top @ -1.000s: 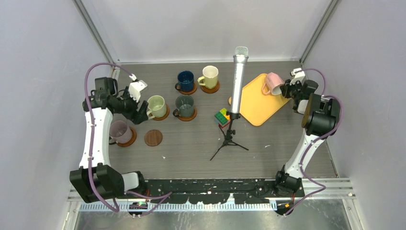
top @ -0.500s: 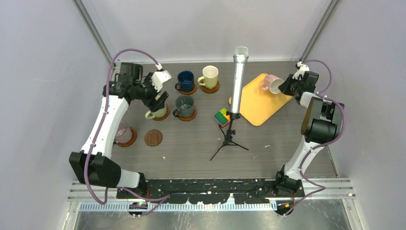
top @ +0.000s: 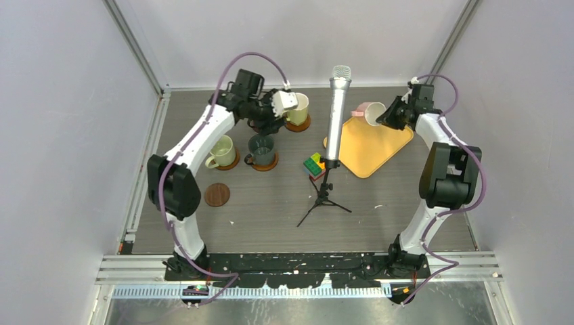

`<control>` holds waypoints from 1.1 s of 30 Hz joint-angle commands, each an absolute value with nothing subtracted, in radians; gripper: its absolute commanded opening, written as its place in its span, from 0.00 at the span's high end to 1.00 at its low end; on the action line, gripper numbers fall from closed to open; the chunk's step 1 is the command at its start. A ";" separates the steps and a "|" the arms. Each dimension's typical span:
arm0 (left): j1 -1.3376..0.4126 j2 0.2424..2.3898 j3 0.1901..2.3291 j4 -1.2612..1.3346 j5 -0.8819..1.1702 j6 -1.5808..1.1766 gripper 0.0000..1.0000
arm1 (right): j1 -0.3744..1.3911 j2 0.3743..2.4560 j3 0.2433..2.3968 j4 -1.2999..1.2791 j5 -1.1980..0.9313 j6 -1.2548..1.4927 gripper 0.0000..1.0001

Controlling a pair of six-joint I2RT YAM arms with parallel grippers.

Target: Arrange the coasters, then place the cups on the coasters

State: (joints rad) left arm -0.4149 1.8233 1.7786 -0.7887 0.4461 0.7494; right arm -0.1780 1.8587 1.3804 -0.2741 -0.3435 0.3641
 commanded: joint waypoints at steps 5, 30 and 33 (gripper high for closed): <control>-0.491 1.953 1.836 -0.603 0.384 0.990 0.42 | -0.065 1.775 1.540 -0.402 -0.314 0.496 1.00; -0.678 2.175 2.009 -0.485 0.163 1.169 0.51 | 0.158 1.769 1.640 -0.559 -0.162 0.492 1.00; -0.695 2.192 2.025 -0.485 0.156 1.170 0.53 | 0.167 1.766 1.636 -0.563 -0.153 0.490 1.00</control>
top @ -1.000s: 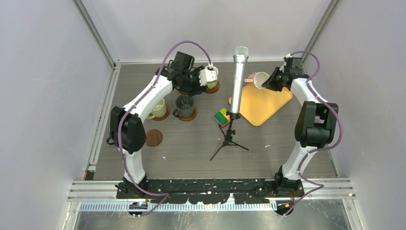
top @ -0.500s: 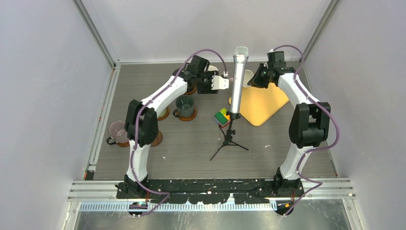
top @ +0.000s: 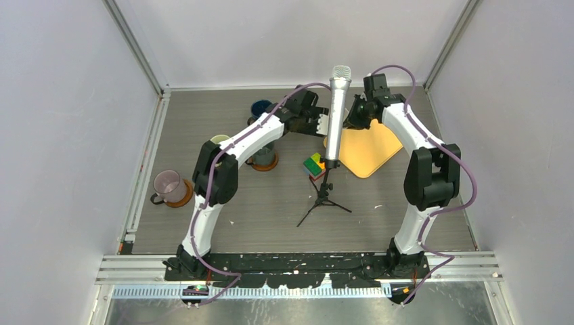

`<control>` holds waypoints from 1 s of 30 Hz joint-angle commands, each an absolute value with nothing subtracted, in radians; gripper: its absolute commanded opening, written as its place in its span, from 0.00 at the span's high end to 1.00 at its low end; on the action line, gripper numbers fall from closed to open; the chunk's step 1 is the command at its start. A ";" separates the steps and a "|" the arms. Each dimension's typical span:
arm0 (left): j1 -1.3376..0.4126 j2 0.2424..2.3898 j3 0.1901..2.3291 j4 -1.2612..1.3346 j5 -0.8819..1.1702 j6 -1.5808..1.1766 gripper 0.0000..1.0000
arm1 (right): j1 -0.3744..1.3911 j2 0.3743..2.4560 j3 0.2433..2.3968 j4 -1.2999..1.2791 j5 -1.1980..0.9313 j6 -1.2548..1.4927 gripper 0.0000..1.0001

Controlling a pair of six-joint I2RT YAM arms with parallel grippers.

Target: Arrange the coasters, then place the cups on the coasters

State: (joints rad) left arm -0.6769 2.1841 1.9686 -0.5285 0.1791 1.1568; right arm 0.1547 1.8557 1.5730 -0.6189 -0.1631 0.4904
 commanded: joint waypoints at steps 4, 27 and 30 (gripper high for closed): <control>-0.714 2.222 2.050 -0.495 0.148 1.169 0.56 | 0.169 1.763 1.630 -0.557 -0.155 0.505 1.00; -0.755 2.282 2.113 -0.499 0.131 1.065 0.84 | 0.188 1.719 1.583 -0.543 -0.210 0.524 1.00; -0.761 2.298 2.125 -0.493 0.105 1.054 0.66 | 0.188 1.715 1.579 -0.543 -0.208 0.530 1.00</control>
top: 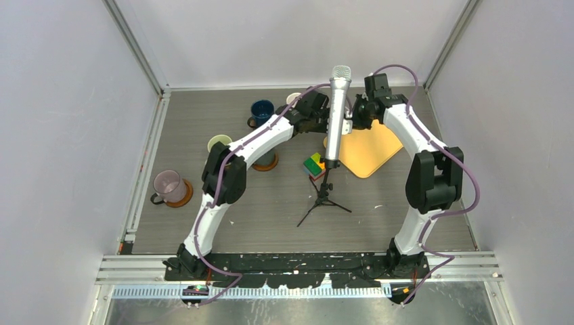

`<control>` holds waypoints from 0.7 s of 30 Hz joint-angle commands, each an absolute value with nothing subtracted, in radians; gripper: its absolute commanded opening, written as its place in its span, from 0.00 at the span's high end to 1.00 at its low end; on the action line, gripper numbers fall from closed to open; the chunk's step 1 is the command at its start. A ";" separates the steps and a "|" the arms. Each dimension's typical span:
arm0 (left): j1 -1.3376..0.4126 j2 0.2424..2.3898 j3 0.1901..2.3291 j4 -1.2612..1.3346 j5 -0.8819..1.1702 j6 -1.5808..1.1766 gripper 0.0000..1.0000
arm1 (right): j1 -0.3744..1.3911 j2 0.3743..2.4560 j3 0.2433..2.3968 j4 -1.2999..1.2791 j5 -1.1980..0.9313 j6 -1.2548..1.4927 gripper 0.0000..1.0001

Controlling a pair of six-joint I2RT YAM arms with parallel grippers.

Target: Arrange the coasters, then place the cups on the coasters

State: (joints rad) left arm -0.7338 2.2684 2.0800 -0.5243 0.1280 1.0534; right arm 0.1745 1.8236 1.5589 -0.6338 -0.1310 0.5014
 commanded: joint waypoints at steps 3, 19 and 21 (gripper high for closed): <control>-0.762 2.304 2.129 -0.483 0.103 1.035 0.64 | 0.189 1.709 1.575 -0.543 -0.198 0.530 1.00; -0.761 2.278 2.094 -0.459 0.150 0.955 1.00 | 0.179 1.693 1.556 -0.530 -0.217 0.527 0.76; -0.757 2.276 2.099 -0.465 0.153 0.940 1.00 | 0.160 1.691 1.567 -0.528 -0.231 0.532 0.63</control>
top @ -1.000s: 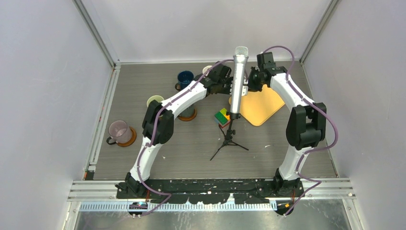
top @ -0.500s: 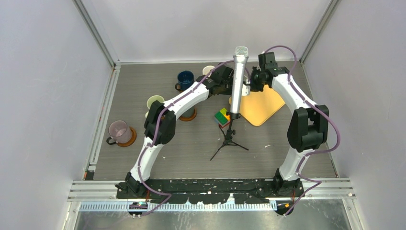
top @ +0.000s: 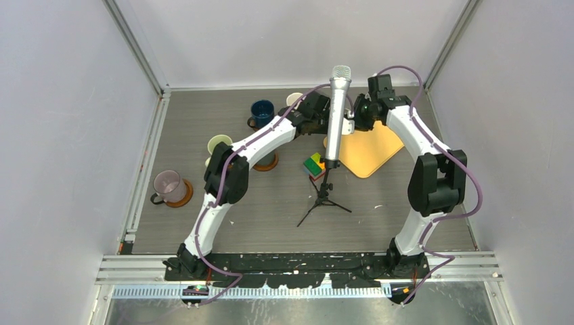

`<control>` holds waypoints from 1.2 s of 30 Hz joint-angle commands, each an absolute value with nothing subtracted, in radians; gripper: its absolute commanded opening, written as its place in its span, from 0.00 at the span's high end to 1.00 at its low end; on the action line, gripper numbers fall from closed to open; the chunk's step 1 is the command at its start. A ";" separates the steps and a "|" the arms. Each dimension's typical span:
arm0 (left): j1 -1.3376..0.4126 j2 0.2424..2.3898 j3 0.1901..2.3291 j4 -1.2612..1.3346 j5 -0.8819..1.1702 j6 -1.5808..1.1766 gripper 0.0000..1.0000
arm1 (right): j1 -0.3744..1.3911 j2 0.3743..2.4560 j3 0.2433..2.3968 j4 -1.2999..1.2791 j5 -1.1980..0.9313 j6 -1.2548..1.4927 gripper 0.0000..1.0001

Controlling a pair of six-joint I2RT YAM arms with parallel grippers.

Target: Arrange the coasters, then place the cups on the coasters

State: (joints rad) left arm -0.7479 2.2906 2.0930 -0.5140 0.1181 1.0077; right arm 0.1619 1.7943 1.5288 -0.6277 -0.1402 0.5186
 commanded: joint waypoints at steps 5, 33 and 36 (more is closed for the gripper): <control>-0.730 2.287 2.163 -0.509 0.186 0.863 1.00 | 0.074 1.676 1.594 -0.507 -0.311 0.559 0.37; -0.690 2.292 2.195 -0.486 0.283 0.723 1.00 | -0.103 1.866 1.521 -0.361 -0.658 0.489 0.30; -0.690 2.283 2.188 -0.480 0.285 0.719 1.00 | -0.102 1.926 1.530 -0.349 -0.698 0.508 0.34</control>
State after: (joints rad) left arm -0.6849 2.3482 2.1574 -0.5877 0.2333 0.7376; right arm -0.1005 1.8797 1.5181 -0.3996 -0.6033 0.5102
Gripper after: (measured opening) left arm 0.217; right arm 0.676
